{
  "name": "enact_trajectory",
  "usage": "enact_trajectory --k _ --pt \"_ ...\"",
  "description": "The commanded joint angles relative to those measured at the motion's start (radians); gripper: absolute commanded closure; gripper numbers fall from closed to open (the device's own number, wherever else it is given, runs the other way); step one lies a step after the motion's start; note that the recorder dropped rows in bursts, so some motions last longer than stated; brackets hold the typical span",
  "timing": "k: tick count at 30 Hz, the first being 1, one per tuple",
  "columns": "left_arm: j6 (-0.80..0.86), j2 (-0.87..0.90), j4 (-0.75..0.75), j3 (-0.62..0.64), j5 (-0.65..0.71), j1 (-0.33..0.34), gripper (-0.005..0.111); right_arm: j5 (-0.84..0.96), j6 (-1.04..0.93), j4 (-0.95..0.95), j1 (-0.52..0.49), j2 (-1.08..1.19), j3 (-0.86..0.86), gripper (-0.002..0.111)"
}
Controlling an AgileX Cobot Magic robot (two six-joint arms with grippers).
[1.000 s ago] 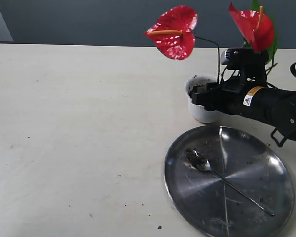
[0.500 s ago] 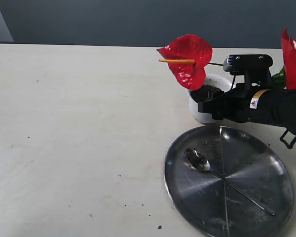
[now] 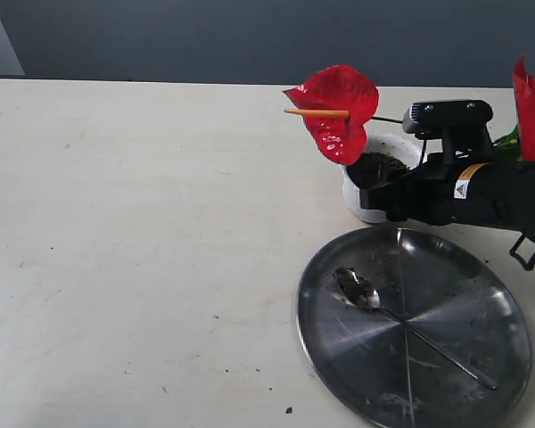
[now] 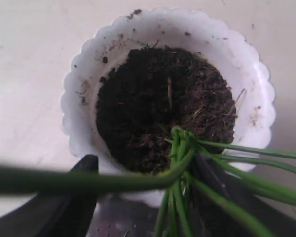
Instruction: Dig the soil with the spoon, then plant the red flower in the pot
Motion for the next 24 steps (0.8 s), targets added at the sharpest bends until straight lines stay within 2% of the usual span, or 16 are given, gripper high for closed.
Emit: enact_trajectory --k 1,9,24 --pt "-0.001 0.005 -0.004 -0.003 -0.007 -0.002 0.105 0.184 0.013 -0.001 -0.006 0.001 0.005 0.053" --pt "-0.001 0.005 -0.004 -0.003 -0.007 -0.002 0.105 0.306 -0.008 -0.001 -0.004 -0.004 -0.147 0.053" --pt "-0.001 0.005 -0.004 -0.003 -0.007 -0.002 0.105 0.391 -0.032 -0.001 -0.004 -0.015 -0.216 0.053"
